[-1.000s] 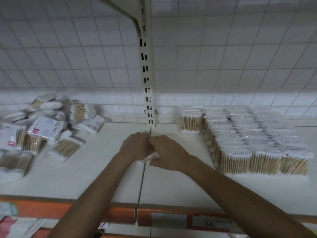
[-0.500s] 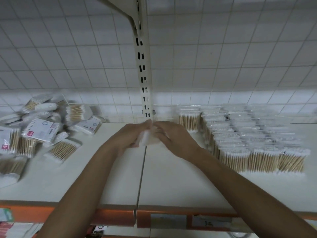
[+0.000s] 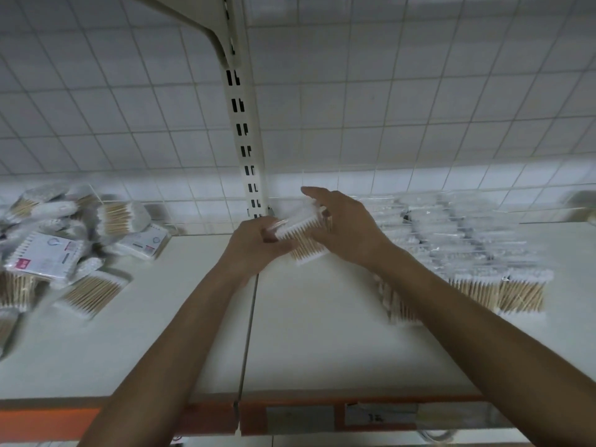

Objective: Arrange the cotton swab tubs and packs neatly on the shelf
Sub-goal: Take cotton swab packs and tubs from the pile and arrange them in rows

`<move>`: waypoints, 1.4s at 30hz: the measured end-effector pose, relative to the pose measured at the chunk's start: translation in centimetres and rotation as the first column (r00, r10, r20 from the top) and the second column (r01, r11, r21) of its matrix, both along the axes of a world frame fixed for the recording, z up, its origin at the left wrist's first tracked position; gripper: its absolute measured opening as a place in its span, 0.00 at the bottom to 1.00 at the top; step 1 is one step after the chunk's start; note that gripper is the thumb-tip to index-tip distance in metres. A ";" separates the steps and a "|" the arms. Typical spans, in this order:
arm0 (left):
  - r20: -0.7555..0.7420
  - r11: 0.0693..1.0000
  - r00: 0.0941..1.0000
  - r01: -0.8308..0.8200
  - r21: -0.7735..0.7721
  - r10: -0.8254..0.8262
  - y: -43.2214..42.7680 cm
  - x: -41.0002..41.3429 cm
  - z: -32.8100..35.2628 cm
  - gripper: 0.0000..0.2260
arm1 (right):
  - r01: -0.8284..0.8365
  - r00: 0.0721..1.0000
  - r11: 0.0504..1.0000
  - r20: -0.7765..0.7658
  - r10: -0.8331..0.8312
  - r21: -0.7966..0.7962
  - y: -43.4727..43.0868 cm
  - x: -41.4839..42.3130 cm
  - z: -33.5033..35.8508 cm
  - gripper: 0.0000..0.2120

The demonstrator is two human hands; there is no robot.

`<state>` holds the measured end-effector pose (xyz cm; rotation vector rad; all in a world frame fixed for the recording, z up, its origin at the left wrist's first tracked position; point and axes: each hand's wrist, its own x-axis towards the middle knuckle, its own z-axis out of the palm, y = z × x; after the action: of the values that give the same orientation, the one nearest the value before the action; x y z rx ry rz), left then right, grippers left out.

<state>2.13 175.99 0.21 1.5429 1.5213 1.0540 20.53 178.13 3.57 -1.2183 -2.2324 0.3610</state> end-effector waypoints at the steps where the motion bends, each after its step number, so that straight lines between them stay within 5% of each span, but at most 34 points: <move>1: 0.004 1.000 1.000 0.002 0.011 -0.002 0.3 0.3 0.1 0.14 | -0.008 1.000 1.000 0.029 0.008 0.016 0.3 0.3 0.5 0.25; 4: 0.015 0.998 1.000 -0.016 0.060 0.015 1.0 1.3 -0.2 0.10 | 0.018 0.999 1.000 0.038 -0.018 0.001 1.4 1.3 1.6 0.16; 7: -0.126 0.995 0.992 -0.014 0.096 0.027 1.6 2.6 -1.0 0.16 | 0.094 0.995 0.995 0.042 -0.093 -0.037 2.4 2.3 2.0 0.14; 15: -0.460 0.994 0.888 0.025 0.108 0.028 3.0 5.1 -3.2 0.20 | 0.148 0.891 0.982 0.415 -0.184 0.116 3.5 3.6 0.8 0.13; 21: -0.426 0.995 0.901 -0.054 0.089 0.087 3.4 5.9 -4.1 0.11 | 0.135 0.831 0.977 0.519 -0.201 0.162 3.8 3.4 0.3 0.12; 32: -0.432 0.994 0.896 -0.082 0.067 0.103 3.5 6.3 -4.1 0.09 | 0.164 0.810 0.973 0.541 -0.226 0.160 4.1 3.2 0.0 0.12; 36: -0.446 0.998 0.893 -0.049 0.047 0.065 3.1 6.1 -3.8 0.11 | 0.179 0.820 0.944 0.489 -0.299 0.277 2.5 2.2 0.8 0.16; 42: -0.590 0.988 0.793 -0.100 0.115 0.149 0.8 2.6 -1.0 0.06 | -0.054 0.924 0.981 0.381 -0.022 0.187 -0.9 -4.2 1.0 0.13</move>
<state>4.74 176.76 -0.82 1.9749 2.0477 0.7233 16.32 177.24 4.60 -1.2472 -2.5339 -0.1027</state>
